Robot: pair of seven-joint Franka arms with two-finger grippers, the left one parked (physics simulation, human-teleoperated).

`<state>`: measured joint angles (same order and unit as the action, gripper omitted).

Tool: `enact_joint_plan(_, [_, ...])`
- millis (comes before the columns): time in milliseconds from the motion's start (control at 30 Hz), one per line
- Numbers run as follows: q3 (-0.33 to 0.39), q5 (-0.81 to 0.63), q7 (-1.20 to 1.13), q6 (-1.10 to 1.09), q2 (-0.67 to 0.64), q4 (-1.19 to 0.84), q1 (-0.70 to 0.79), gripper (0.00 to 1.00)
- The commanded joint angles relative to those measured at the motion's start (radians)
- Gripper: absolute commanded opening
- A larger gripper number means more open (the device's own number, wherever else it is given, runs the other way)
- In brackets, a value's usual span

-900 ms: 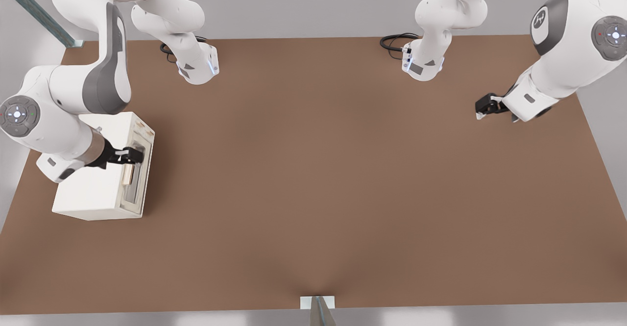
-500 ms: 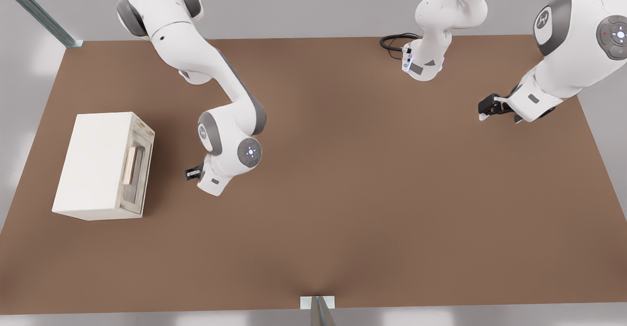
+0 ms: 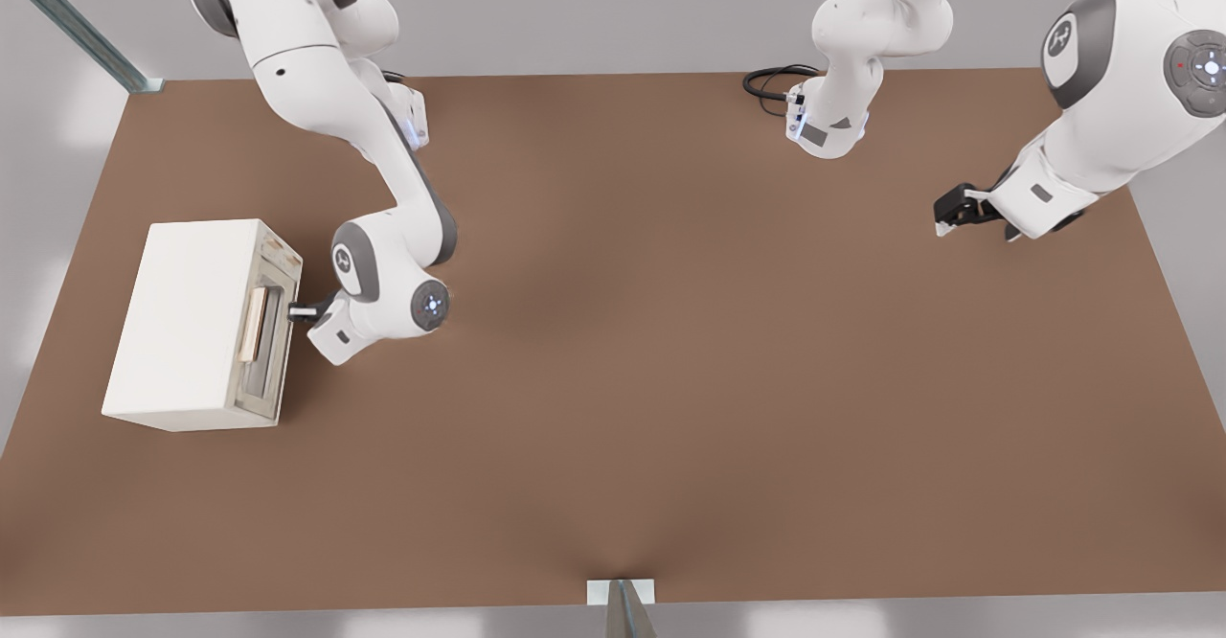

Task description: Keep left arm still and open the oven door with right arm

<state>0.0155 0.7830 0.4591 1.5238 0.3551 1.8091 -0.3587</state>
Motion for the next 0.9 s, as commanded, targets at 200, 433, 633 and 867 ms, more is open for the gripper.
enact_joint_plan(200, [0.000, 0.154, 0.243, 0.249, -0.034, 0.121, 0.118, 0.21])
enact_joint_plan(433, [0.000, 0.190, 0.245, 0.285, -0.021, 0.162, 0.152, 0.21])
enact_joint_plan(633, [0.001, 0.205, 0.243, 0.297, -0.021, 0.162, 0.170, 0.21])
enact_joint_plan(867, [0.000, 0.216, 0.242, 0.312, -0.016, 0.176, 0.187, 0.21])
